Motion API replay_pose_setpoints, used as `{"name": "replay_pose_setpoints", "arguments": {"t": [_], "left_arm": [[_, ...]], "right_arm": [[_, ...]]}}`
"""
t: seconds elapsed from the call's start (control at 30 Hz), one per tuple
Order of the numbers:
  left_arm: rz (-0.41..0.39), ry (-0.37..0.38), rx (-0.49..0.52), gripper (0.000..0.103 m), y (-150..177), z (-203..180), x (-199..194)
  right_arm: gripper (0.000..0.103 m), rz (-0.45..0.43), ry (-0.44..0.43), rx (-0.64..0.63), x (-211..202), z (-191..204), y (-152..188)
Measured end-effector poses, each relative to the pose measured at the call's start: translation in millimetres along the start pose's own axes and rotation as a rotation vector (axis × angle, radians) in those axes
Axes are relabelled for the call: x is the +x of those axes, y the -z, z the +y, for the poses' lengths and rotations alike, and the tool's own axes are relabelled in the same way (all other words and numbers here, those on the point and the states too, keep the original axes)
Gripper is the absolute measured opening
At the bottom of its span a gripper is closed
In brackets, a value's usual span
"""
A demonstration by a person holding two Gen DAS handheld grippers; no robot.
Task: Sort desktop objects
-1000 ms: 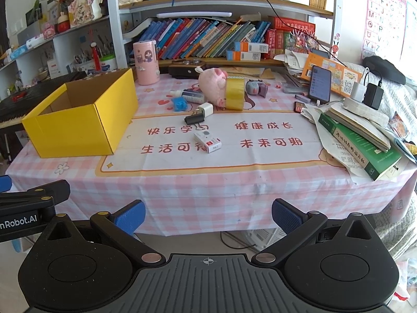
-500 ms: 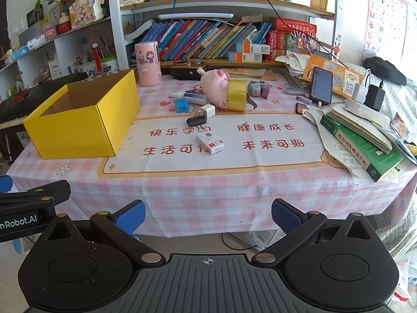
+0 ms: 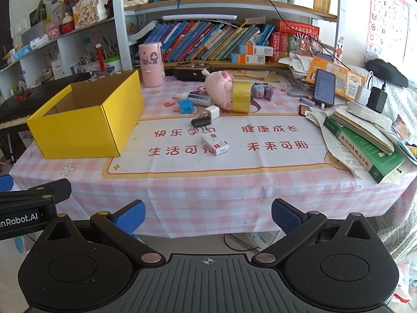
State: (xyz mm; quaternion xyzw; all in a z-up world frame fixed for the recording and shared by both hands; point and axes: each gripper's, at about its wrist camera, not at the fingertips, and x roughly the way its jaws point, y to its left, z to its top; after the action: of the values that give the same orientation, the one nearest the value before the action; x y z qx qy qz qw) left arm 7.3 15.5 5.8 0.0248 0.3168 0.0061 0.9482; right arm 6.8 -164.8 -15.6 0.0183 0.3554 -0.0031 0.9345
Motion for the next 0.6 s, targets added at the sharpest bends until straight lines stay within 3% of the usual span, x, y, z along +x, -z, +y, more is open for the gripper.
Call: {"name": "replay_pose_setpoints", "arguments": {"t": [0.6], "left_arm": [[0.002,-0.002,-0.005,0.103,1.4,2.6,0.4]], "right_arm": [[0.103,-0.004,-0.001,-0.005,-2.1,5.6,-0.5]]}}
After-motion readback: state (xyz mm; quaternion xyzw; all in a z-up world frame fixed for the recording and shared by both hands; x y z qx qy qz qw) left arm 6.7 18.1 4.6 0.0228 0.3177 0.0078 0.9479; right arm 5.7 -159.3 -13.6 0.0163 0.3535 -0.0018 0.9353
